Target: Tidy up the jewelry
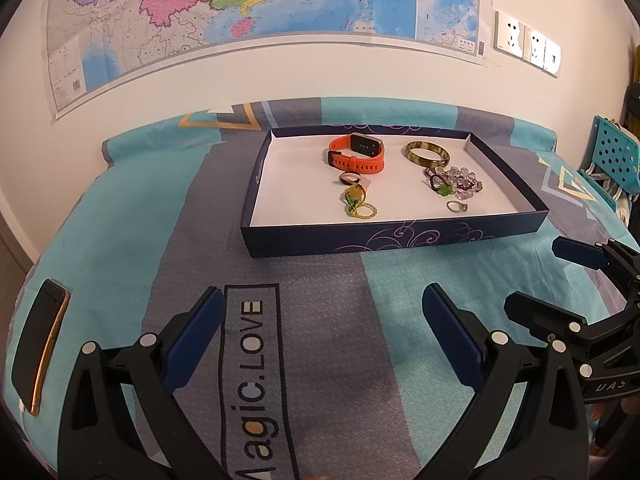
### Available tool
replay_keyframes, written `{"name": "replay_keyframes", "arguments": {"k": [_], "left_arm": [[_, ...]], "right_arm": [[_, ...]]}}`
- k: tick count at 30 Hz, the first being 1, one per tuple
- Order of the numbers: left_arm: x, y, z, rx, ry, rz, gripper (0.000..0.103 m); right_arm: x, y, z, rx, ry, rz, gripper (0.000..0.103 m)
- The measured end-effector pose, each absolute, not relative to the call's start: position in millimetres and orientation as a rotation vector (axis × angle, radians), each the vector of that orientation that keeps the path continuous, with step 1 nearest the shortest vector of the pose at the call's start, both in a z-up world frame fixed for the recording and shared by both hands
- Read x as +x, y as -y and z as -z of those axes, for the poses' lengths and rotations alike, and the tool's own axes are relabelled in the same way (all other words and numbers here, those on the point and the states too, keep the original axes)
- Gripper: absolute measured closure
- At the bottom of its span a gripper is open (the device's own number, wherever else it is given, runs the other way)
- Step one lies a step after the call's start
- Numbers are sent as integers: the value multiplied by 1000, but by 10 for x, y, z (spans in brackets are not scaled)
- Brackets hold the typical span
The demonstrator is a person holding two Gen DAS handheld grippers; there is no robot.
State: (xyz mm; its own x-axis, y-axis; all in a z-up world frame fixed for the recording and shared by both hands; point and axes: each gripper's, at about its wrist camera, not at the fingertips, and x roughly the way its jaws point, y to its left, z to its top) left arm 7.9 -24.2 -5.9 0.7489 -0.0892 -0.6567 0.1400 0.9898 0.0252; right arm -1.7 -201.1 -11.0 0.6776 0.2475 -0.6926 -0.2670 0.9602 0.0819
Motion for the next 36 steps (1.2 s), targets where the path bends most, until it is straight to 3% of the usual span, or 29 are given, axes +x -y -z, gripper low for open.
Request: {"name": "replay_keyframes", "arguments": {"k": [36], "left_arm": [[90,281,76,80,-721,131,5]], "right_arm": [[-5,2034,84,-16,-767,-290,6]]}}
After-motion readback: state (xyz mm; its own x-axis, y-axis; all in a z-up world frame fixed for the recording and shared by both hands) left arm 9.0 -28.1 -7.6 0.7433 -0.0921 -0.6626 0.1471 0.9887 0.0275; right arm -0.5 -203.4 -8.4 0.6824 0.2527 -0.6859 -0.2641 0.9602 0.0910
